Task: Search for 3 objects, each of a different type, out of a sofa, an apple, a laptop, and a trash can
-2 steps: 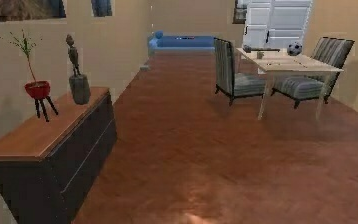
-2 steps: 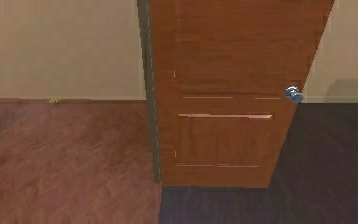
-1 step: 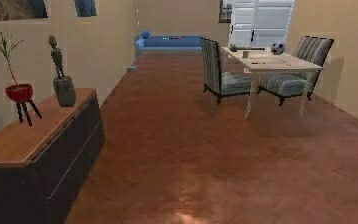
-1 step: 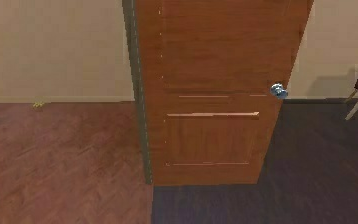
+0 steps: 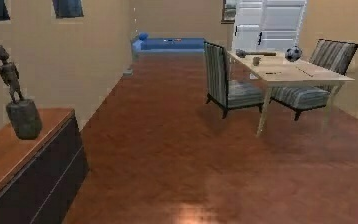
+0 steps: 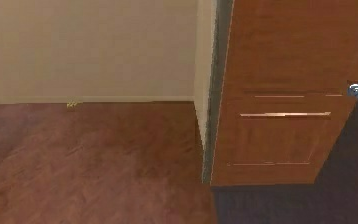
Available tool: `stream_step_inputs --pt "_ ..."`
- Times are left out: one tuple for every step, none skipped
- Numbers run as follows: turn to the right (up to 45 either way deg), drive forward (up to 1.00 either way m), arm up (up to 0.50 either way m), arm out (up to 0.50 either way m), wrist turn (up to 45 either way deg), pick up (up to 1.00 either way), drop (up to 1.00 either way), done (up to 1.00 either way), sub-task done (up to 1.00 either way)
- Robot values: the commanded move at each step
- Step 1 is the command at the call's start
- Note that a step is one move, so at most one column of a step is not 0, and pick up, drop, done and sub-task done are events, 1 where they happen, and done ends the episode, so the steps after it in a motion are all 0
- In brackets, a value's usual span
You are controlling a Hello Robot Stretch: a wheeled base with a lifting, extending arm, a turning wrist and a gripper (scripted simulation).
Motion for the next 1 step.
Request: stream_step_inputs --pt "-15.0 0.00 0.00 0.00 0.0 0.00 0.00 0.00 0.00"
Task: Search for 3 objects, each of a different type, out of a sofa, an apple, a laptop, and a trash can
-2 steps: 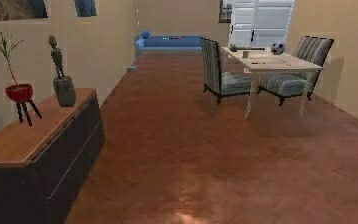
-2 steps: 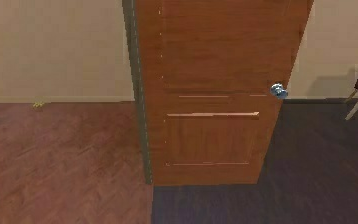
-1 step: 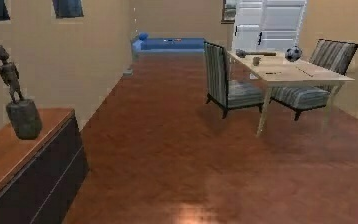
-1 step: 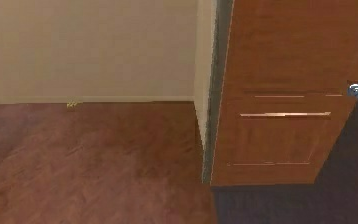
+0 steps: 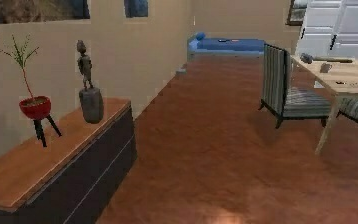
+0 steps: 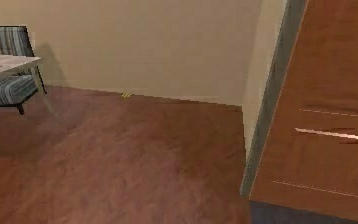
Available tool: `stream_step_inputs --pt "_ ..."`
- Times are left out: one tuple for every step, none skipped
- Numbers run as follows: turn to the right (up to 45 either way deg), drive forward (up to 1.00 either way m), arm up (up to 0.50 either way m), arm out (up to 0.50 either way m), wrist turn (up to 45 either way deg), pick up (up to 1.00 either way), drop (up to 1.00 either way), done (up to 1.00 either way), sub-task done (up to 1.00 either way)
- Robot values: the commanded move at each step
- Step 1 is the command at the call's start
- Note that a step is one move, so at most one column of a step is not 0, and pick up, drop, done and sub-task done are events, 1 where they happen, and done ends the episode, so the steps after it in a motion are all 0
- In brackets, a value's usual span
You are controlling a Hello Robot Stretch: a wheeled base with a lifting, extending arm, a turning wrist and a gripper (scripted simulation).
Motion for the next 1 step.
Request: stream_step_inputs --pt "0.0 0.20 0.00 0.00 0.0 0.00 0.00 0.00 0.00"
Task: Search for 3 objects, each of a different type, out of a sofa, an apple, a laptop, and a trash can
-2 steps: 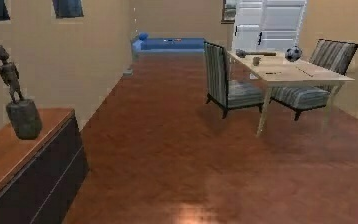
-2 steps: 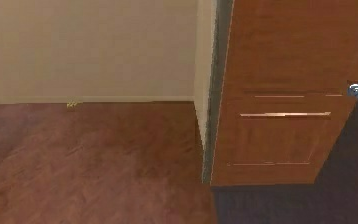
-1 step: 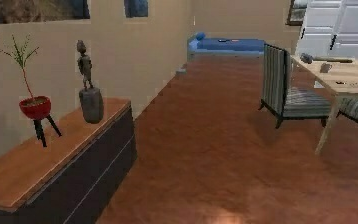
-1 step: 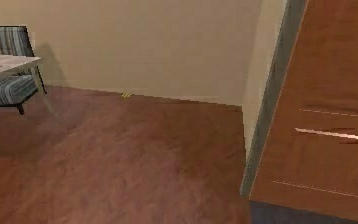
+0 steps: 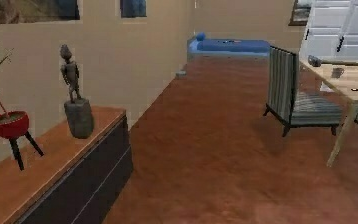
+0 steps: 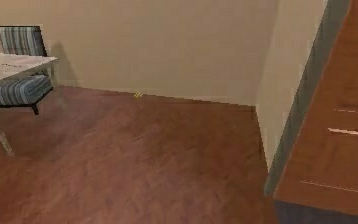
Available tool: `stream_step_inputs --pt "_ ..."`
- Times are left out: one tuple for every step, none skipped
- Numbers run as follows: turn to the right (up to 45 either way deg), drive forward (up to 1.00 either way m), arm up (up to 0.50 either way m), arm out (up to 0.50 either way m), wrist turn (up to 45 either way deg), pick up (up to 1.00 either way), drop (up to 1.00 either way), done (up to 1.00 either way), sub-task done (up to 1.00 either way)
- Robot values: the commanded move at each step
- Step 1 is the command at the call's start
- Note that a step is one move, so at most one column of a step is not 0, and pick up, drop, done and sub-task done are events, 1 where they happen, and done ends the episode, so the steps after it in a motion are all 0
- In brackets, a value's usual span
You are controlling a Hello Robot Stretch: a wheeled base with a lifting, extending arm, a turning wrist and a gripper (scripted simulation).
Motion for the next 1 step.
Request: stream_step_inputs --pt "9.0 0.00 0.00 0.00 0.0 0.00 0.00 0.00 0.00"
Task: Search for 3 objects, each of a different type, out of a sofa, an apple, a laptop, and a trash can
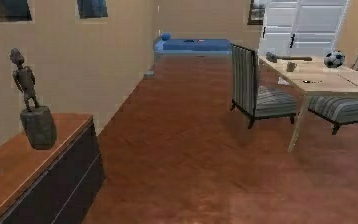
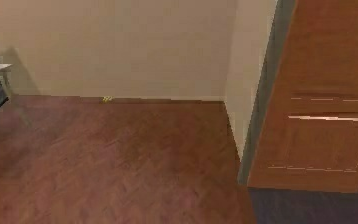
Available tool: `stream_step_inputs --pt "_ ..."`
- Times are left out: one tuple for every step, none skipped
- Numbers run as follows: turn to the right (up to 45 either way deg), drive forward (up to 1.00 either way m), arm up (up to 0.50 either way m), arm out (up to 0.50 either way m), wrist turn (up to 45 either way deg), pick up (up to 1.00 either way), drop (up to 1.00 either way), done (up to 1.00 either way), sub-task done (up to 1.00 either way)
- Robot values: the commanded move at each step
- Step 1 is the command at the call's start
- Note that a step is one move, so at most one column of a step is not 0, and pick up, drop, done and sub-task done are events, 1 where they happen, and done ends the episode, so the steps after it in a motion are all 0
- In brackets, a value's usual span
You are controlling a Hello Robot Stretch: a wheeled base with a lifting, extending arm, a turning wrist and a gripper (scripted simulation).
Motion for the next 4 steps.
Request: stream_step_inputs --pt "0.0 1.00 0.00 0.00 0.0 0.00 0.00 0.00 0.00" --pt "0.0 1.00 0.00 0.00 0.0 0.00 0.00 0.00 0.00" --pt "0.0 0.25 0.00 0.00 0.0 0.00 0.00 0.00 0.00" --pt "6.0 0.00 0.00 0.00 0.0 0.00 0.00 0.00 0.00"
